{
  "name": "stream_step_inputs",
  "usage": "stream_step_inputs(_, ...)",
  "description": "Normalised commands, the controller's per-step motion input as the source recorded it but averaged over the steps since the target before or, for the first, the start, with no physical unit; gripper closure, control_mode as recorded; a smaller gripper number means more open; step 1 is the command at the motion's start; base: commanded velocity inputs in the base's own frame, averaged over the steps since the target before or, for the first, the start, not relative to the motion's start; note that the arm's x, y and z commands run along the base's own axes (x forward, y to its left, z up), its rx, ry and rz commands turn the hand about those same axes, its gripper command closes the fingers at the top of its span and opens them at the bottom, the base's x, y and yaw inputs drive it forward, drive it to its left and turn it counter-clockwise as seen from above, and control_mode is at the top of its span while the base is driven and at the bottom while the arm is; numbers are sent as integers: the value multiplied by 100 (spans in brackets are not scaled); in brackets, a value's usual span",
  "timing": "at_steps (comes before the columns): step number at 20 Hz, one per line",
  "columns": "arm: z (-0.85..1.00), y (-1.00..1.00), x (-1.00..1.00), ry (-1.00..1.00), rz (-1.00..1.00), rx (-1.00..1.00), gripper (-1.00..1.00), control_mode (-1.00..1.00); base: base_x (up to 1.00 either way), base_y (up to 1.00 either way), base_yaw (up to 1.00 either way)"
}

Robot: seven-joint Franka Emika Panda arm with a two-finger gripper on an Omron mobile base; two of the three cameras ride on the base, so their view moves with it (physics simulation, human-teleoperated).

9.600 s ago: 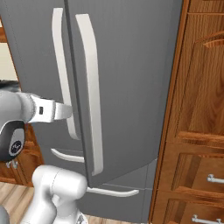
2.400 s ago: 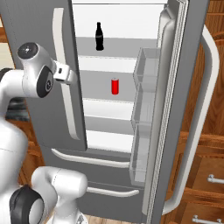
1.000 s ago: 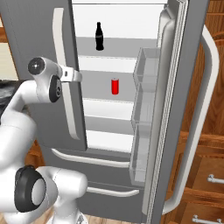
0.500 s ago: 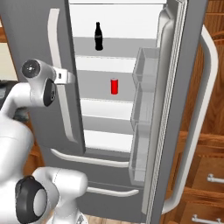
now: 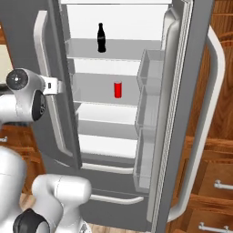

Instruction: Open the fridge, grab two sodas, and place both sodas inside the bowl with ice on the dining counter.

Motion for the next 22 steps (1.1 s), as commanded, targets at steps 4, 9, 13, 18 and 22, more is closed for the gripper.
stream_step_inputs(4,-11,100,-78,0,7,0,100,-100,0,0,0)
stream_step_inputs(9,-2,100,-80,0,6,0,-100,-100,0,0,0)
stream_step_inputs(13,0,94,-76,0,5,1,-100,-100,0,0,0)
stream_step_inputs(18,8,11,-97,-2,0,21,-100,-100,0,0,0)
stream_step_inputs(22,21,-44,-100,-2,1,37,-100,-100,0,0,0)
